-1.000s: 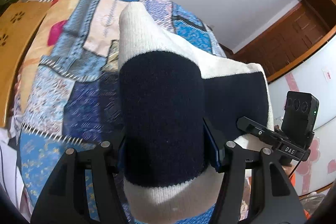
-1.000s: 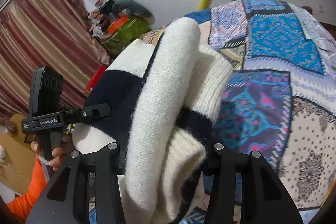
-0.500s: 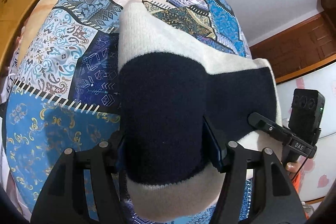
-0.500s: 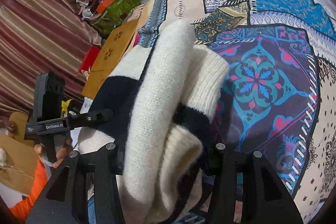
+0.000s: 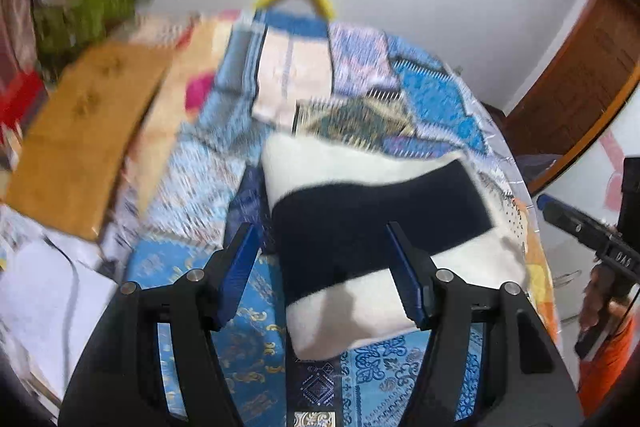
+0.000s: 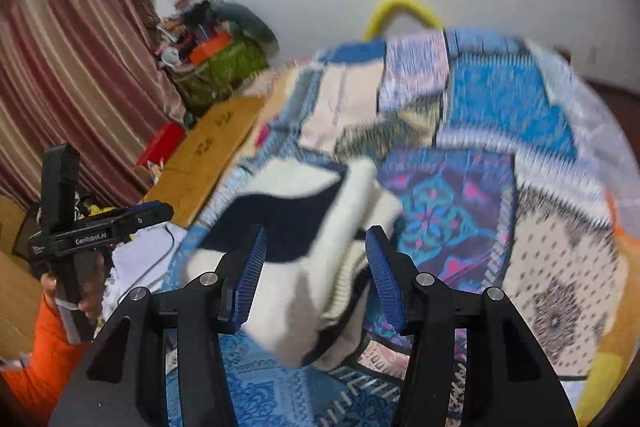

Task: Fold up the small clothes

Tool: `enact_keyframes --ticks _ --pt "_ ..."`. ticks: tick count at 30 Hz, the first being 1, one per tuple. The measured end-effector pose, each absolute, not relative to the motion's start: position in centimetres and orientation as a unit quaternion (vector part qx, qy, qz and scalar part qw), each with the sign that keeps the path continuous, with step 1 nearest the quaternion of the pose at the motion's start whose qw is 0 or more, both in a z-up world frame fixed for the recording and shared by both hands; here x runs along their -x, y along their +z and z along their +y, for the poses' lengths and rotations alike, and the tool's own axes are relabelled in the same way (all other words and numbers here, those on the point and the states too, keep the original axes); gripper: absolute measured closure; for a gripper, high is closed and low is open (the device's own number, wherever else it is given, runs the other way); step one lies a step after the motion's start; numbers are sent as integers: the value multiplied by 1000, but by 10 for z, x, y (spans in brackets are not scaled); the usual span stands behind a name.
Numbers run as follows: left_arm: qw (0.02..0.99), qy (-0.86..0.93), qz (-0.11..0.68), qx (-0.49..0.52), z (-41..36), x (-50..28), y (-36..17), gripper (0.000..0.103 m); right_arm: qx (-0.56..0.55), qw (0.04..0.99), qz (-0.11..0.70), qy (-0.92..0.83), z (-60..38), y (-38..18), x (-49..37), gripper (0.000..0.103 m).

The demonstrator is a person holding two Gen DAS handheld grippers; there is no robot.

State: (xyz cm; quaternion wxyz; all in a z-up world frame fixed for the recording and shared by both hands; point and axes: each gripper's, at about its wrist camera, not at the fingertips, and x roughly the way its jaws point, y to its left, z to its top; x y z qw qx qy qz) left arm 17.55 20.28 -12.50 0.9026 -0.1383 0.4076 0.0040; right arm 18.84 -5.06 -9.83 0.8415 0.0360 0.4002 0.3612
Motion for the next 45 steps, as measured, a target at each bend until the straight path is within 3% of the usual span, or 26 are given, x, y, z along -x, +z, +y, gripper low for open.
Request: enact_keyframes --ticks 12,22,25,27,31,35,45 --pt "966 0 247 72 152 -84 -19 39 -25 897 204 392 -64 5 -90 54" --pt "991 49 117 29 121 -7 20 36 -15 927 95 361 -69 31 -18 53" --pt "993 65 93 25 116 7 20 26 0 936 75 344 -64 30 -6 42" --pt "994 71 82 23 113 14 19 20 1 941 66 333 -64 27 -3 25" --pt "994 79 74 12 105 23 13 10 -1 945 72 319 -65 24 -6 17" --pt "994 81 76 6 100 26 7 1 -3 950 79 301 -71 21 -7 1" --pt "994 69 87 20 98 26 -1 1 -5 953 95 286 -77 14 -6 1"
